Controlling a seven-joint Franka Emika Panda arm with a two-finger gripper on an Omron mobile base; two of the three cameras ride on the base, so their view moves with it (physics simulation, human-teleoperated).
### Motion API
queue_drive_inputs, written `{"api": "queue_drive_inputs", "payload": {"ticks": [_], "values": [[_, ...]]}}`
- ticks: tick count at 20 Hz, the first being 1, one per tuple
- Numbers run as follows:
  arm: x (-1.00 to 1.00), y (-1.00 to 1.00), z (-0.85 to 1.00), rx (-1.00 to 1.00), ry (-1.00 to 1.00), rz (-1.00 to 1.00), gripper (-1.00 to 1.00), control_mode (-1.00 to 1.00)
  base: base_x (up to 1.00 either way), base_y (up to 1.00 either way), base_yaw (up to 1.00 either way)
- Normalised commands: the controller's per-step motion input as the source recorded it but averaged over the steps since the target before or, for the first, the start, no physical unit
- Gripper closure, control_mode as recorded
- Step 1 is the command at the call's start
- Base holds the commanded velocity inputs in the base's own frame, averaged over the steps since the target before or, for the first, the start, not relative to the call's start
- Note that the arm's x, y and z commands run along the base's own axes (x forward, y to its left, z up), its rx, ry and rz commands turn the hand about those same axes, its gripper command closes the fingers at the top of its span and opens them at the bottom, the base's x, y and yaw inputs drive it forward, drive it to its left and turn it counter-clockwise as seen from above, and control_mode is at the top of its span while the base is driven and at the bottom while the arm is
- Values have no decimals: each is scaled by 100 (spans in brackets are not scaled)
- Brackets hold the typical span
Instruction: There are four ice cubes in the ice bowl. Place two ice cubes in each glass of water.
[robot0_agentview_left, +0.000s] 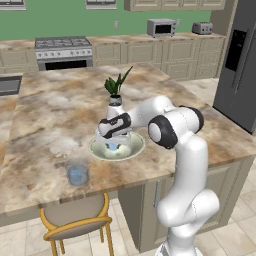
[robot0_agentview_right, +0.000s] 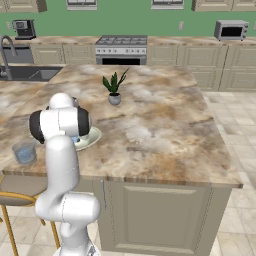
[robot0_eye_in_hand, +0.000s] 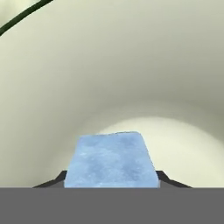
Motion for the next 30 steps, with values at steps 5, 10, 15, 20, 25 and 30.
{"api": "queue_drive_inputs", "payload": {"ticks": [5,10,15,20,25,30], "values": [[-16,-3,18,0,0,-5,100,-100,0,0,0],[-47,-18,39,0,0,-7,100,-100,0,0,0],[-50,-35,48,0,3,-8,100,-100,0,0,0],[-70,-40,51,0,6,-6,100,-100,0,0,0],[-75,-33,62,0,7,-2,100,-100,0,0,0],[-47,-15,59,0,9,-1,100,-100,0,0,0]]}}
